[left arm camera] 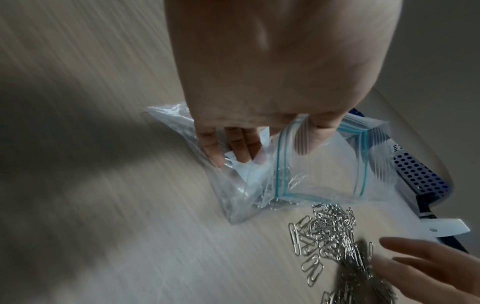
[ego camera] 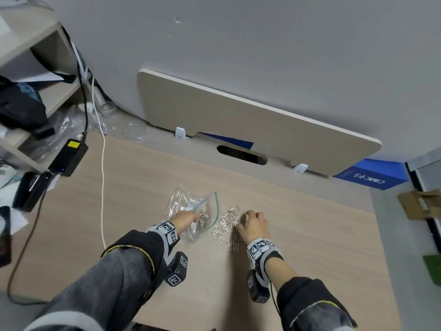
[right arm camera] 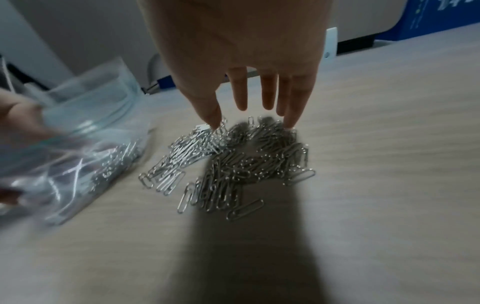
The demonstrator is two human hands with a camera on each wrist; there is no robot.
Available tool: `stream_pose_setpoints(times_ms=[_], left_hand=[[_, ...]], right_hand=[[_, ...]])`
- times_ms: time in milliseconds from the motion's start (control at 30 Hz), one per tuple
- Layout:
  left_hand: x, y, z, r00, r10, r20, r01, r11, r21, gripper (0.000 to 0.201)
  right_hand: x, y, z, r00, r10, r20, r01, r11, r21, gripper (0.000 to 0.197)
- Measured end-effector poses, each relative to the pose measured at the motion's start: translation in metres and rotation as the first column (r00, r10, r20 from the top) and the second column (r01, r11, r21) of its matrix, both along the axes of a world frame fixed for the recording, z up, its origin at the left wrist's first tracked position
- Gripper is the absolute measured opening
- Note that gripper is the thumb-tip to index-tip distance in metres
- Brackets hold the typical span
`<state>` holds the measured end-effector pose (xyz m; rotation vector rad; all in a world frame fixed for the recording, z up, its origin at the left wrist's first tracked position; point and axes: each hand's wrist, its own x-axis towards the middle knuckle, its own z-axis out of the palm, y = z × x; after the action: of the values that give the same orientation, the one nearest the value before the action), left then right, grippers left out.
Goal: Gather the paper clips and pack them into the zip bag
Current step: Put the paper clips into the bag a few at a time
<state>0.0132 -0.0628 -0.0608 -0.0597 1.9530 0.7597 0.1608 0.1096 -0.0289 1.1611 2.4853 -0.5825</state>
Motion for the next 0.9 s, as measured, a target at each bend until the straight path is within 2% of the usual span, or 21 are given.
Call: stream_pose_setpoints(times_ms=[133, 233, 300, 367, 433, 467, 533, 600, 700, 800, 833, 900], left_hand=[[-0.001, 0.002, -0.003, 1.0, 0.013, 0.016, -0.012, 1.0, -0.021, 0.068], [-0.002, 0.004, -0.005, 0.999, 0.031, 0.024, -0.03, 0.999, -0.029, 0.057], [-0.002, 0.003, -0.005, 0.999, 0.039, 0.017, -0.038, 0.999, -0.011, 0.06], [-0.001, 0.0, -0.003, 0.999, 0.034, 0.014, -0.034, 0.999, -0.01, 0.058], [0.0, 0.001, 0.0, 0.999, 0.044, 0.018, -0.043, 0.999, -0.023, 0.017], [-0.001, 0.001, 0.0, 0.999, 0.046, 0.014, -0.046, 0.999, -0.006, 0.014], [0.0, 0.0, 0.005, 0.999, 0.032, 0.014, -0.032, 0.999, 0.015, 0.02], [-0.001, -0.001, 0.005, 1.0, 0.003, 0.003, -0.003, 1.0, 0.007, 0.014], [-0.001, -0.001, 0.003, 0.999, -0.039, 0.006, 0.039, 0.999, 0.001, 0.018], [-0.002, -0.001, 0.004, 0.998, -0.059, 0.01, 0.059, 0.998, 0.004, 0.016], [-0.003, -0.001, 0.007, 0.998, -0.063, 0.015, 0.063, 0.998, 0.009, 0.015], [-0.001, -0.001, 0.014, 0.999, -0.05, 0.021, 0.049, 0.999, 0.02, 0.014]], right_hand=[[-0.017, -0.017, -0.012, 0.998, 0.061, -0.02, -0.061, 0.998, 0.025, 0.083], [-0.026, -0.031, -0.022, 0.963, 0.26, 0.067, -0.267, 0.956, 0.122, 0.097], [-0.028, -0.036, -0.029, 0.946, 0.315, 0.072, -0.323, 0.932, 0.163, 0.085], [-0.027, -0.038, -0.033, 0.952, 0.307, -0.004, -0.302, 0.938, 0.171, 0.056], [-0.025, -0.037, -0.037, 0.946, 0.321, -0.053, -0.309, 0.937, 0.164, 0.031], [-0.024, -0.035, -0.039, 0.943, 0.327, -0.059, -0.315, 0.937, 0.151, 0.027], [-0.02, -0.028, -0.043, 0.943, 0.325, -0.07, -0.316, 0.942, 0.114, 0.027], [-0.018, -0.022, -0.043, 0.949, 0.298, -0.107, -0.29, 0.953, 0.082, 0.026], [-0.016, -0.009, -0.042, 0.963, 0.161, -0.217, -0.172, 0.984, -0.034, 0.015], [-0.01, 0.001, -0.037, 0.933, -0.155, -0.323, 0.078, 0.967, -0.241, 0.016], [-0.007, 0.004, -0.035, 0.897, -0.299, -0.326, 0.181, 0.921, -0.346, 0.019], [0.0, 0.009, -0.027, 0.797, -0.553, -0.242, 0.346, 0.747, -0.567, 0.019]])
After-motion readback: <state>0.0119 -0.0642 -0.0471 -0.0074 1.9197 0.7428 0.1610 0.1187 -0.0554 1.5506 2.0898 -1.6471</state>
